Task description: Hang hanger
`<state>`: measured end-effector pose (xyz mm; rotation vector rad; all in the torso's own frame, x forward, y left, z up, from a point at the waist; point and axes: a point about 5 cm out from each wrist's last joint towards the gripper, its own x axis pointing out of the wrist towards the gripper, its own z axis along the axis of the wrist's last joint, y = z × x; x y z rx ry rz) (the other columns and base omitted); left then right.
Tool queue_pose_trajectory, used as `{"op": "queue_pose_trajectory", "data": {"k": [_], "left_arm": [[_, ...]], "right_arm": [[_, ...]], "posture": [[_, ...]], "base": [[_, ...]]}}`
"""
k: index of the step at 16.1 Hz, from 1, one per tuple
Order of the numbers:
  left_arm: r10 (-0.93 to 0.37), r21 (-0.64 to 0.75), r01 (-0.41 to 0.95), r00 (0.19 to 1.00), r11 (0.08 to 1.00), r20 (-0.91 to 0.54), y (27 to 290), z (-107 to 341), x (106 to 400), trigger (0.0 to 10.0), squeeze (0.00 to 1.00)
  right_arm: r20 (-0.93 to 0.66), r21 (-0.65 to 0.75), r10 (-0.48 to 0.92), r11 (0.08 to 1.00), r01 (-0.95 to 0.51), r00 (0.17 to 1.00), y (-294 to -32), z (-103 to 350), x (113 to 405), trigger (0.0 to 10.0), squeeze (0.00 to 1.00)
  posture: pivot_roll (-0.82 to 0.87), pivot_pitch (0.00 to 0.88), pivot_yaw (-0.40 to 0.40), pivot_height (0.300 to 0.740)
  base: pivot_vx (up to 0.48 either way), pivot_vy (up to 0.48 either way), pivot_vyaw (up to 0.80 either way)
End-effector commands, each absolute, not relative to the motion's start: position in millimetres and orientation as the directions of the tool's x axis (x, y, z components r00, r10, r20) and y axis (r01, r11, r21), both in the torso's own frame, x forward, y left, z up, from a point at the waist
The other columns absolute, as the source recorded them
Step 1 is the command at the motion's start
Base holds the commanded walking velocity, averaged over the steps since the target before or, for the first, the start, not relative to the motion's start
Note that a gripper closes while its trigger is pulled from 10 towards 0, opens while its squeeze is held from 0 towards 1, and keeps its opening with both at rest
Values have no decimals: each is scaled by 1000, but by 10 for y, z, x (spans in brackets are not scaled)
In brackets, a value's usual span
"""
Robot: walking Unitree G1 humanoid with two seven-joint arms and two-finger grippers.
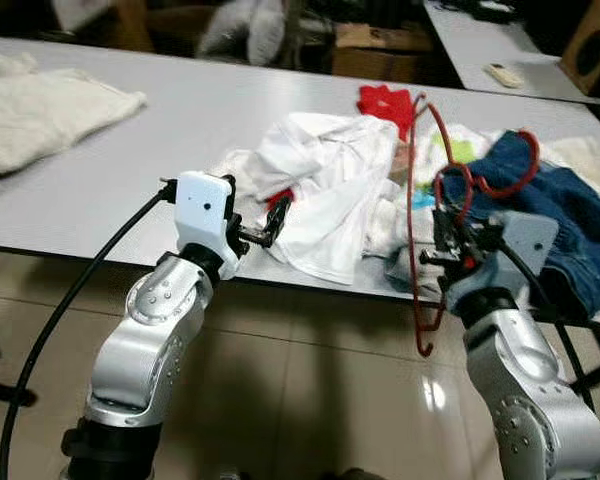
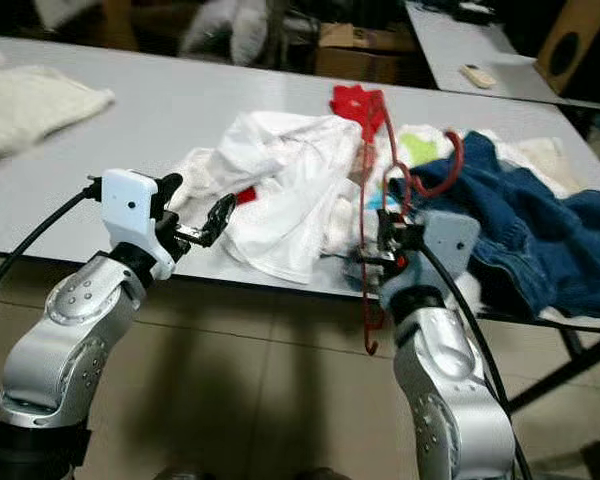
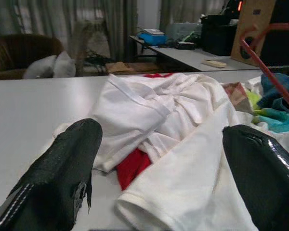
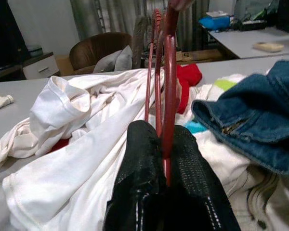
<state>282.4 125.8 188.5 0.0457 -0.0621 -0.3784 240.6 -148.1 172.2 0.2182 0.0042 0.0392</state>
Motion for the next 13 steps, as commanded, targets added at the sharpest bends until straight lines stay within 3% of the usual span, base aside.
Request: {"op": "queue_pose_trajectory", "data": {"k": [1,4,6,9,13], "left_arm": [[-367,71,363,930,929,39,1289,1858,2831,10000,541],[-369,74,366,929,928,38,1297,1847,2847,10000,541],[-378,76,374,925,924,40,1289,1845,2855,10000,541],[-411,107,404,910,908,49,1254,1847,2844,10000,553],[-408,94,402,912,911,49,1213,1819,2854,10000,545]], "right_arm": [[-6,234,37,972,-34,999,-1476,1721,2398,10000,0],[-8,226,22,974,-20,1000,-1494,1707,2392,10000,0],[-9,230,18,973,-15,1000,-1495,1699,2386,10000,0],[-19,256,12,967,-7,1000,-1491,1677,2370,10000,0],[-16,238,-2,971,6,1000,-1534,1677,2367,10000,0]], "posture": [[5,43,-32,740],[6,34,-27,740],[6,31,-26,740],[3,23,-22,740],[-2,26,-32,740]], "base": [[0,480,-800],[0,480,-763],[0,480,0],[0,0,-533],[0,-480,-569]]}}
